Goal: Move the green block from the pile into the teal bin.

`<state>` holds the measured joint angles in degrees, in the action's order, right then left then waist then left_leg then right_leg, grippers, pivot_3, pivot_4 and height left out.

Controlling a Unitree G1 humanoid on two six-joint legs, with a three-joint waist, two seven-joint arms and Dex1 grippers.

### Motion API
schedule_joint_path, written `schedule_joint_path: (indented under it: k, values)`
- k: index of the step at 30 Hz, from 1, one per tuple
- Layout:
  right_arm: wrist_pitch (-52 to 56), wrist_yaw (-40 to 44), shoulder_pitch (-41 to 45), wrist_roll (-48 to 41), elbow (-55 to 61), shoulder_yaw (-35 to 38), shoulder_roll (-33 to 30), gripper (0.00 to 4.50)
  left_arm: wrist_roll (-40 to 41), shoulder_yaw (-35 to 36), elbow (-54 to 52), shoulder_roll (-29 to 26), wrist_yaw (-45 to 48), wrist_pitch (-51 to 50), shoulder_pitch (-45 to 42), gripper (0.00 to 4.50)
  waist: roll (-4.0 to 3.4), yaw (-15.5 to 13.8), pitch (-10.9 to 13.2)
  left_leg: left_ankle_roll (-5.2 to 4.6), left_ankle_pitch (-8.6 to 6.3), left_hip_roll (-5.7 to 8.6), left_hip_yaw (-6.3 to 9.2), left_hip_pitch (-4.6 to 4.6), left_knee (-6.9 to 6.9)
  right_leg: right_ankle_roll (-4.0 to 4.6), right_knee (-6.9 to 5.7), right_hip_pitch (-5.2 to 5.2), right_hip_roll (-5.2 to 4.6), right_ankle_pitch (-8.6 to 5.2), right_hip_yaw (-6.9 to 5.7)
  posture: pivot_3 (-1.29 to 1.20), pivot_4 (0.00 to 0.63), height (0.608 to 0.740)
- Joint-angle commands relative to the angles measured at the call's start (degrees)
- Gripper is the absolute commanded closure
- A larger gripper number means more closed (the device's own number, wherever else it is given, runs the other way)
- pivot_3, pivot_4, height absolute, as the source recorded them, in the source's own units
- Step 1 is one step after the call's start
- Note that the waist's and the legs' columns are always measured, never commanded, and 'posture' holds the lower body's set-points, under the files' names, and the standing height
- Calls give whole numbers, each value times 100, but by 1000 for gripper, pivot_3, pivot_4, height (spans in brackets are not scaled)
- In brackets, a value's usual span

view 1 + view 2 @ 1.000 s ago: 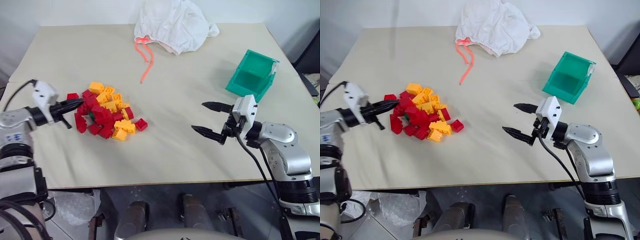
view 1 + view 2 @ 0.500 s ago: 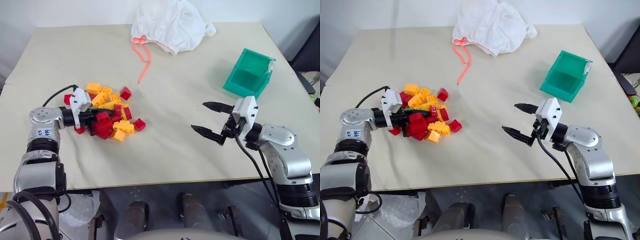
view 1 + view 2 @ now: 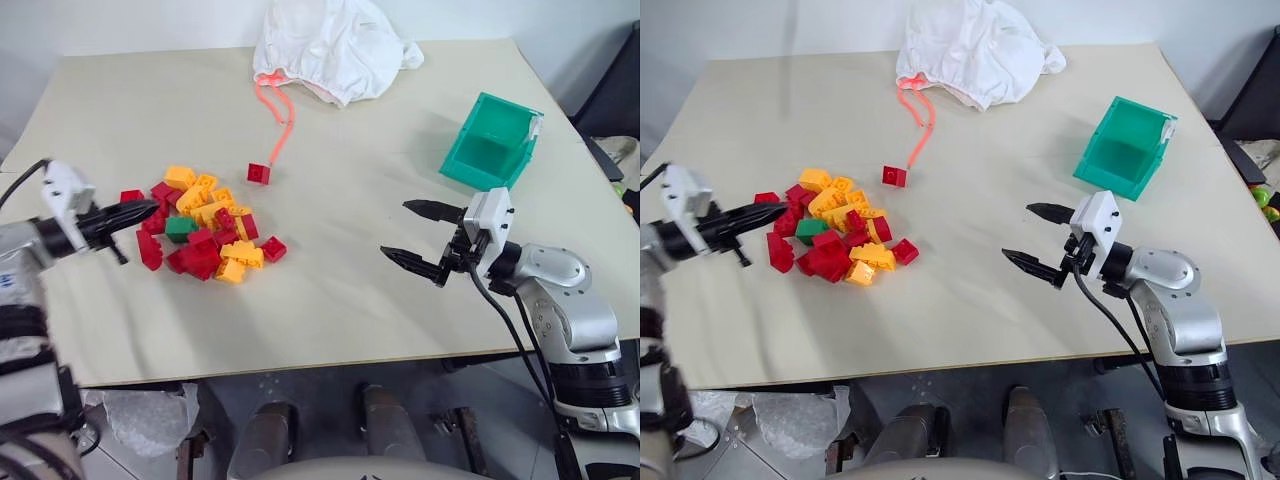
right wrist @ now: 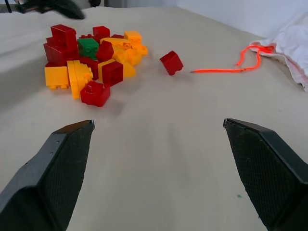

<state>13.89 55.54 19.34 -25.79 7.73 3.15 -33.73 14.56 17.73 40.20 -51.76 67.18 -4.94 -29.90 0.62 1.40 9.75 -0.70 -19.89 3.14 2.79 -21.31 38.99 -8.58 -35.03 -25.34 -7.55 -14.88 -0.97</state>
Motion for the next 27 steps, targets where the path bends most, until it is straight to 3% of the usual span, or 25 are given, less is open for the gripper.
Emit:
schedule_joint_path:
  k: [1,6,12,22,27]
  values:
    - [-129,109,142,-55,-43,17,33,0,468,436,-1008,-116,-152,-645,608,3305,-4,-5,6,-1,-1,1,-1,0,2,0,-4,0,-2,0,3,0,150,740]
    - [-197,259,335,-17,-287,-71,76,0,554,919,-1327,-312,-353,-667,1444,1769,-8,-50,12,1,-2,-3,-1,0,5,1,1,0,-2,0,3,0,150,740]
    - [-289,316,538,54,-508,-141,192,0,615,802,-1781,-162,-434,-739,1516,25,-12,-124,14,4,-4,-3,-4,1,5,2,3,0,-2,0,3,0,150,740]
    - [-329,215,469,78,-432,-153,293,0,-189,-534,-1178,232,-736,-304,101,25,-13,-100,15,4,-4,12,-10,0,6,2,1,-2,3,0,0,0,150,740]
    - [-360,87,316,96,-312,-120,316,0,-1047,-1571,-176,218,-538,-153,-900,25,-13,-103,15,5,-4,19,-19,1,6,2,-2,-5,10,0,-2,0,150,740]
